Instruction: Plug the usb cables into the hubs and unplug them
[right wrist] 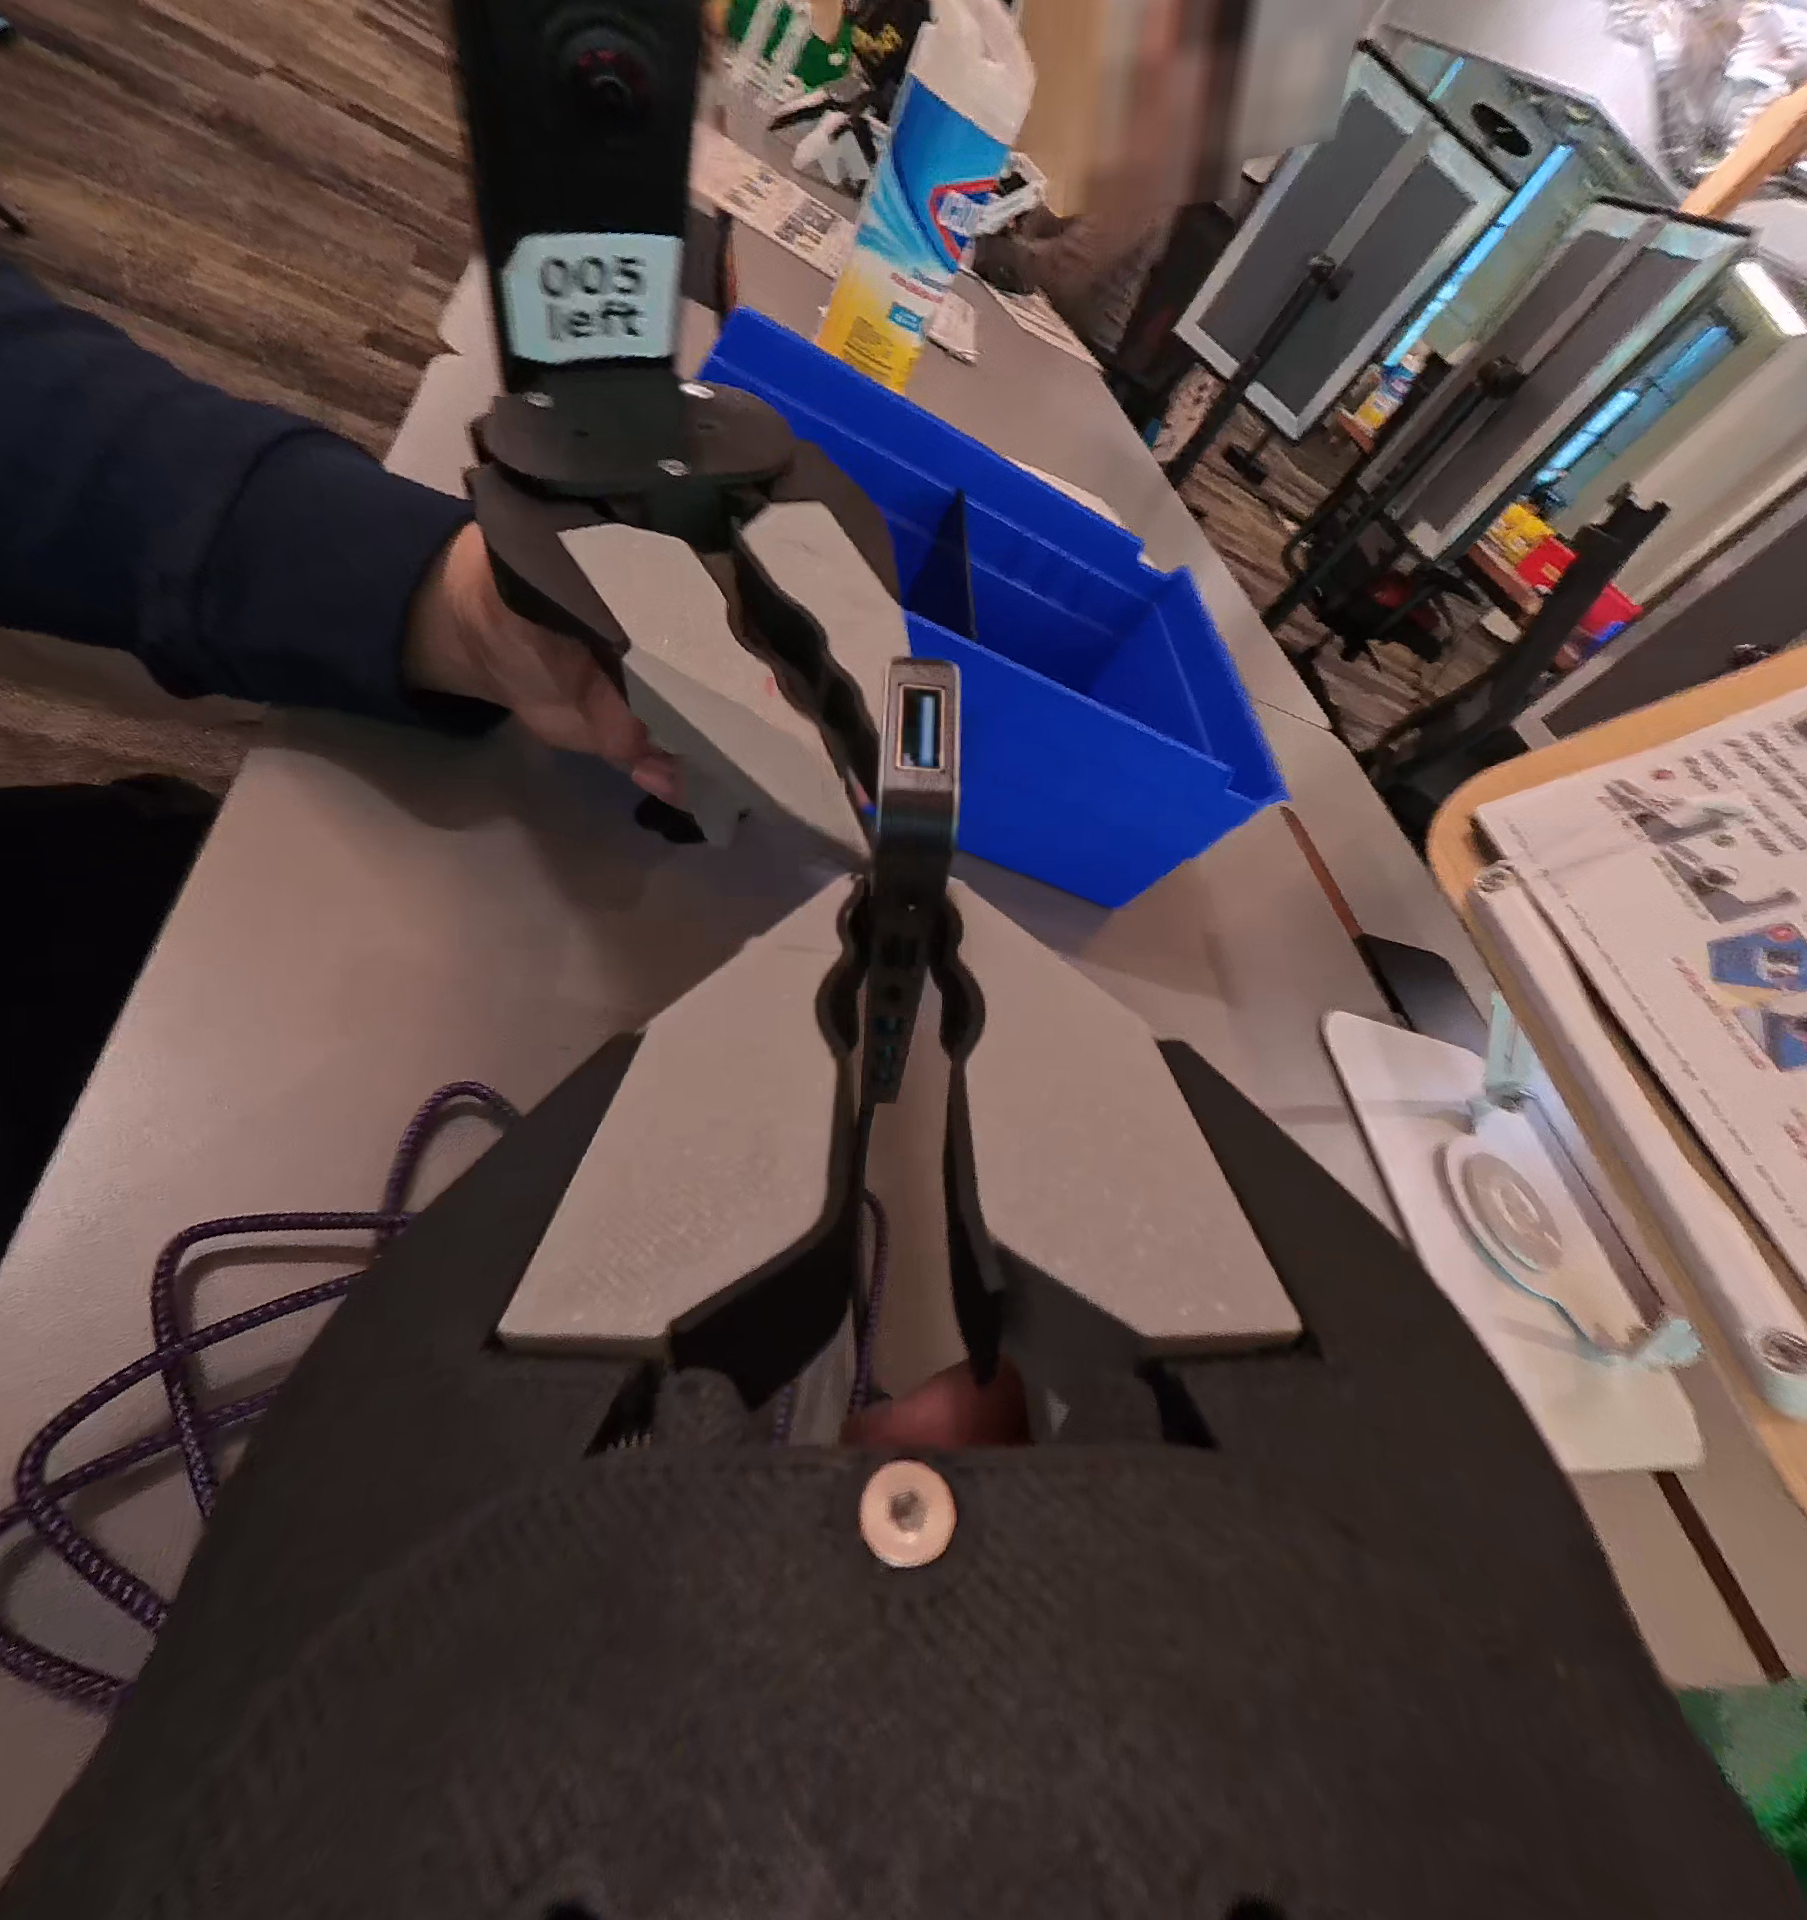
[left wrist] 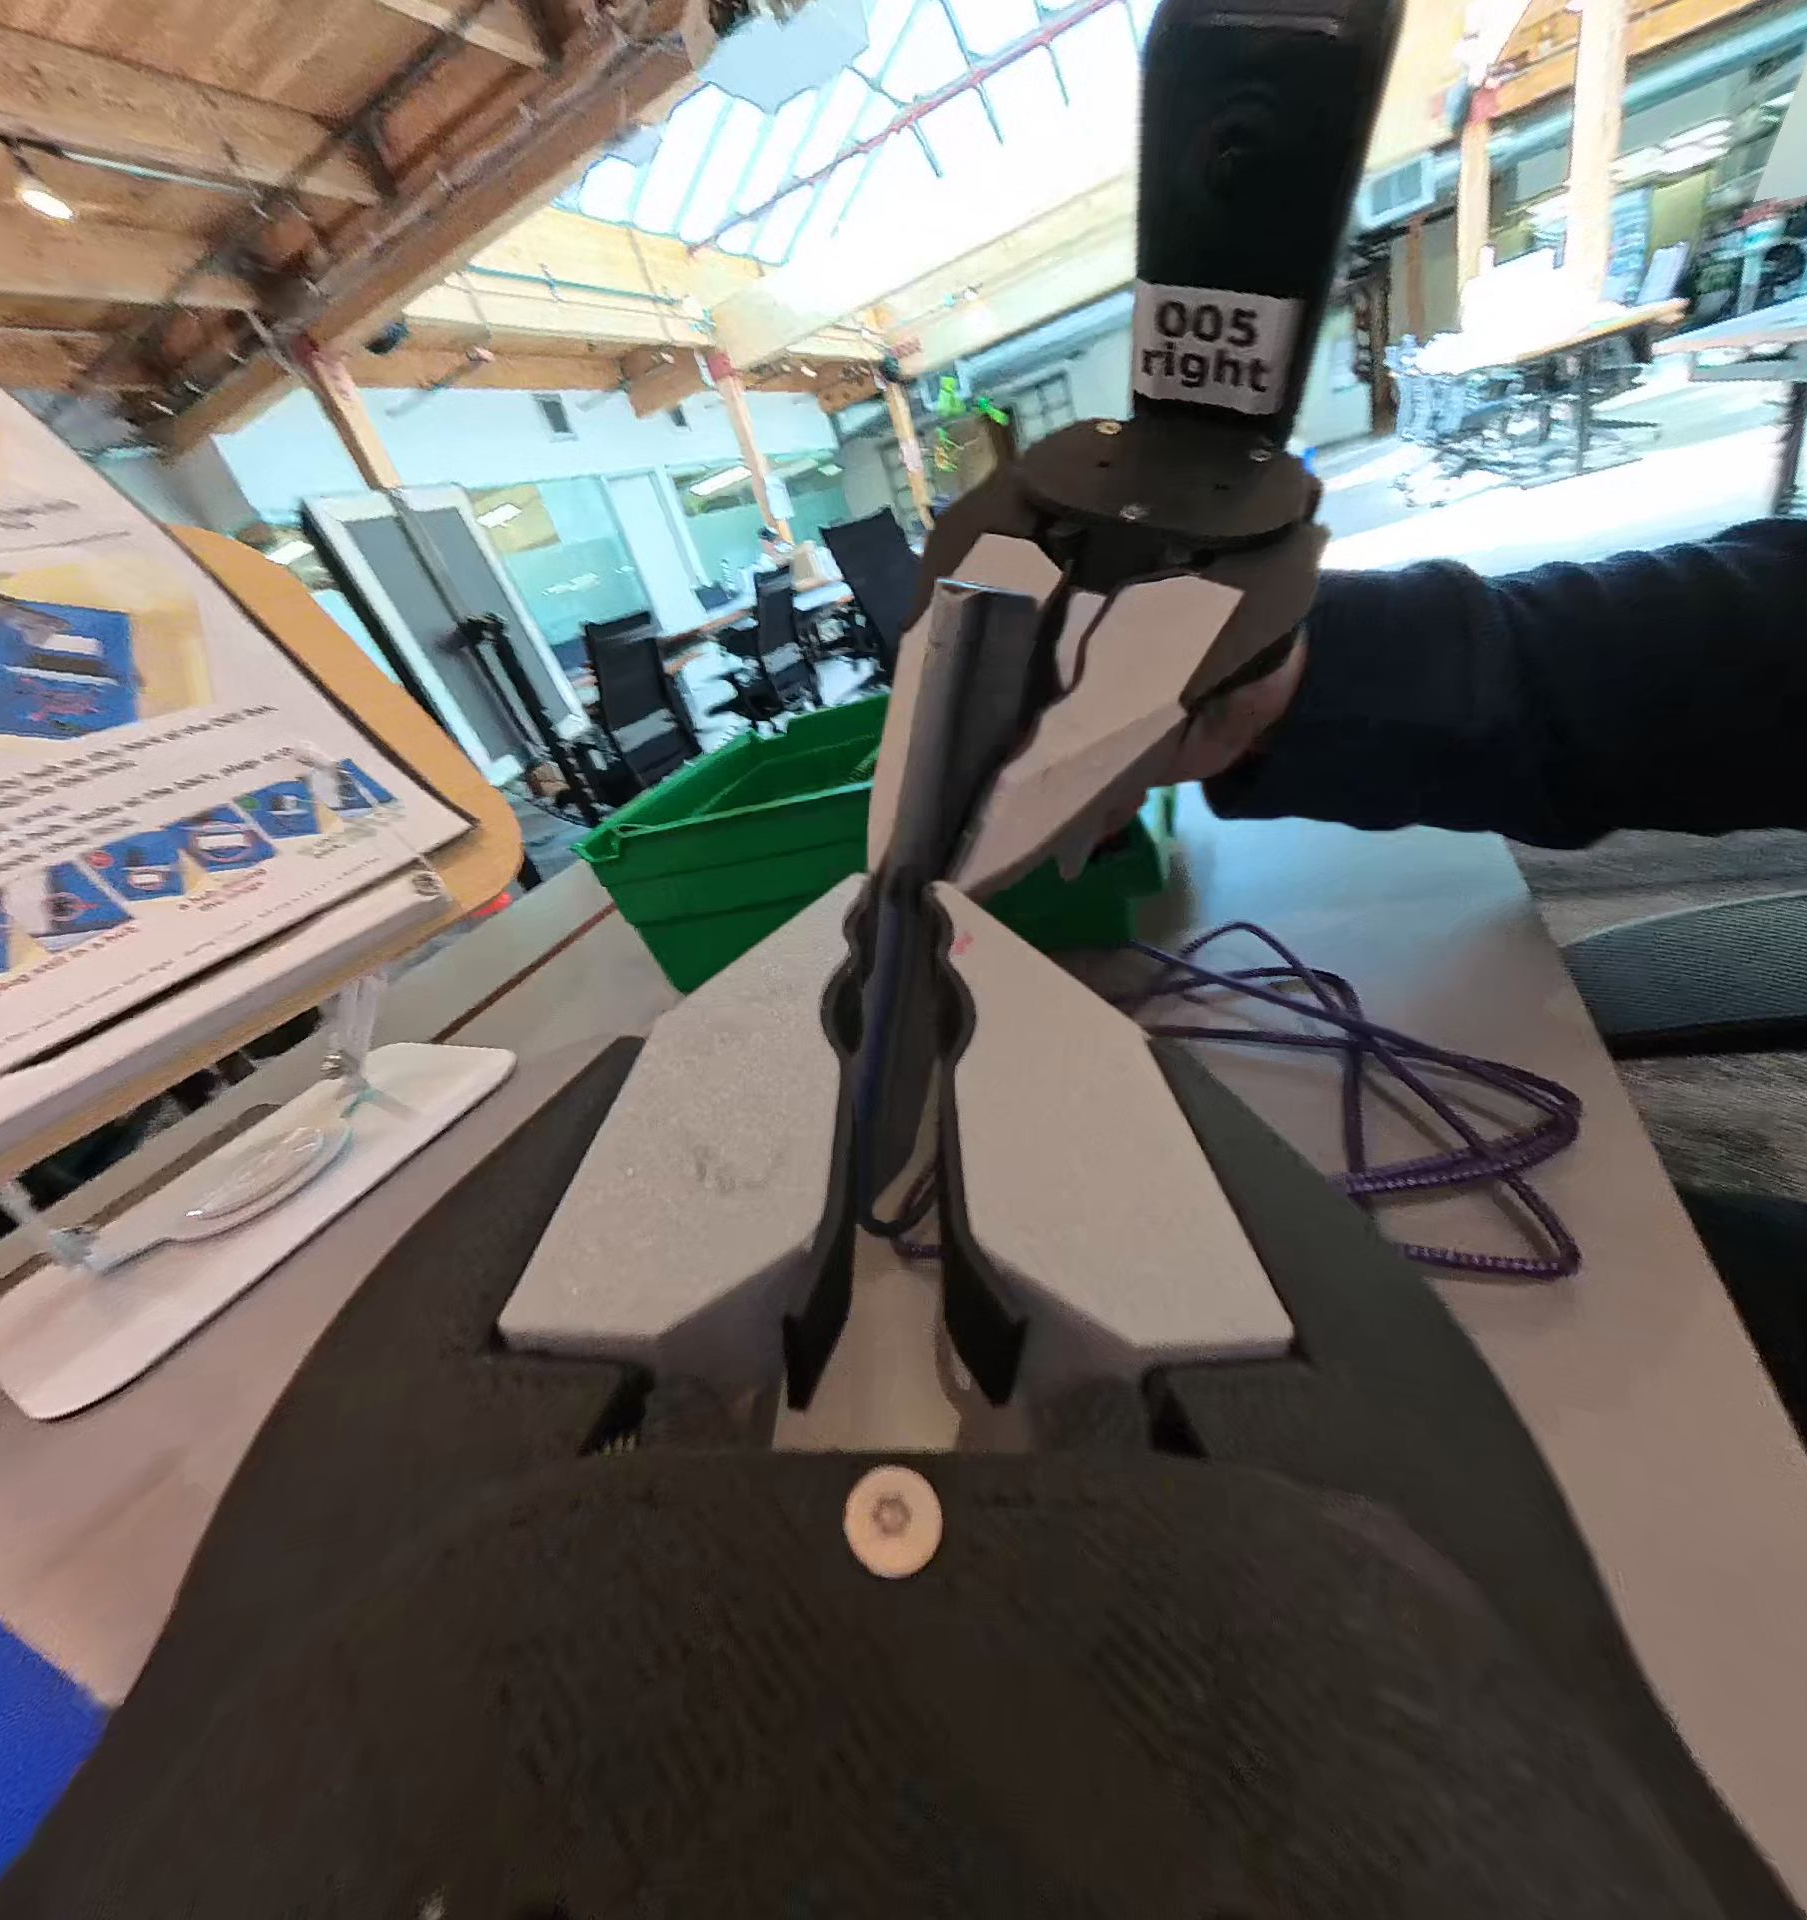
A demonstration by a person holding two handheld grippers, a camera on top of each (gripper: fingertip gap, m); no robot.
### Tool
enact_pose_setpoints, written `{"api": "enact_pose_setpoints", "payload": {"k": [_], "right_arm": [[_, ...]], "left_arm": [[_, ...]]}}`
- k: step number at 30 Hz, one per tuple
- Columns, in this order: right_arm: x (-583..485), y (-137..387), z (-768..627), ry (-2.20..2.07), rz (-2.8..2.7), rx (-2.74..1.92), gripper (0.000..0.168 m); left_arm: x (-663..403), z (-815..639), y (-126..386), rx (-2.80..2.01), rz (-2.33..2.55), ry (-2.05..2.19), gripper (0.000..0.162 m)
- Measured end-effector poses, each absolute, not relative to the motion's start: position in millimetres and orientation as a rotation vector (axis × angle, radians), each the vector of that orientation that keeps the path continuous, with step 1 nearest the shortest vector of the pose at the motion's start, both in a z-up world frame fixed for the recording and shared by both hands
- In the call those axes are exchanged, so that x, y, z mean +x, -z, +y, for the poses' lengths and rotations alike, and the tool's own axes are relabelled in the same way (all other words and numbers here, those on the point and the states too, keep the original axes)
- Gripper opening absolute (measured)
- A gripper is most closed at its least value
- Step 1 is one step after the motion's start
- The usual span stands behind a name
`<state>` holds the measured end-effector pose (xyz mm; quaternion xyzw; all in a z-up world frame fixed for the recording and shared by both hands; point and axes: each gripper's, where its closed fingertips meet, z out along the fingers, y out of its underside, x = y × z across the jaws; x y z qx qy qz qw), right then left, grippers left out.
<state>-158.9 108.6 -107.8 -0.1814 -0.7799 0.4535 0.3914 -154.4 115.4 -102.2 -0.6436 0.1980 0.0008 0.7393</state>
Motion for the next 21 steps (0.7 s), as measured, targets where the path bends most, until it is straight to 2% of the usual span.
{"api": "enact_pose_setpoints", "payload": {"k": [1,5,11,15,19,21], "right_arm": [[-161.1,104.4,114.4,-1.134,-1.958,-0.482,0.008],[-163.6,84.4,133.4,-1.116,-1.876,-0.562,0.007],[-164.1,21.7,176.6,-1.033,-1.643,-0.663,0.008],[-152.6,-36.9,211.9,-1.134,-1.454,-0.765,0.007],[-146.1,-59.9,237.6,-1.120,-1.419,-0.830,0.007],[-141.4,-66.8,237.6,-1.241,-1.398,-0.856,0.007]], "left_arm": [[-160.6,113.5,96.0,-1.383,0.394,-0.027,0.000],[-173.1,102.6,76.3,-1.278,0.302,0.006,0.000],[-178.8,114.6,92.6,-1.372,0.296,-0.090,0.000],[-183.7,117.9,96.5,-1.399,0.276,-0.111,0.000],[-189.8,119.6,99.5,-1.422,0.241,-0.104,0.000],[-192.0,121.4,102.7,-1.443,0.228,-0.101,0.000]]}}
